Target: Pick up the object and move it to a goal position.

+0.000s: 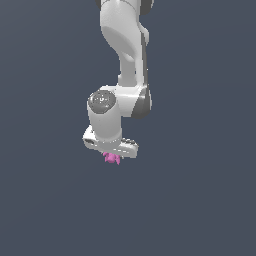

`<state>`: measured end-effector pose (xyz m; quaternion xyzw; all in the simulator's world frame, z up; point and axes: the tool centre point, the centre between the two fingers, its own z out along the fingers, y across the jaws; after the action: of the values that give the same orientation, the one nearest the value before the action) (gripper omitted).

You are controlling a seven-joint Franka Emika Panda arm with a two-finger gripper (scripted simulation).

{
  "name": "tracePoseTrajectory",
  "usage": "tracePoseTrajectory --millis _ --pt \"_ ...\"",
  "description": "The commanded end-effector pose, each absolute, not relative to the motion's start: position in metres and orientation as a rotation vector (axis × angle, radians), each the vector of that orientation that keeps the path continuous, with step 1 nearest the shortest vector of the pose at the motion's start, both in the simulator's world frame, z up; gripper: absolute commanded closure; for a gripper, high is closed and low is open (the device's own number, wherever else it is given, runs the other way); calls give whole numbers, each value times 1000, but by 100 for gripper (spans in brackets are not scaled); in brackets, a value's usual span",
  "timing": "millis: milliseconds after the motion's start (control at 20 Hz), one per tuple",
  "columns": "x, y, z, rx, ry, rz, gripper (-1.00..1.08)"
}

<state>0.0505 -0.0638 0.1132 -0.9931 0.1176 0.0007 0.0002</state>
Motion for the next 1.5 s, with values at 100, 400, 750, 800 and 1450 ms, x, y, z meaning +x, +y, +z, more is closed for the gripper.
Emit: tracePoseTrajectory --millis 100,400,750,800,1450 --pt "44 -78 162 -3119 370 0 108" --pt "35 -99 233 -3119 371 0 108" --pt "25 -122 315 -3119 371 0 108" --pt "24 -125 327 -3119 371 0 108" --pt "13 -161 449 -3120 370 0 108"
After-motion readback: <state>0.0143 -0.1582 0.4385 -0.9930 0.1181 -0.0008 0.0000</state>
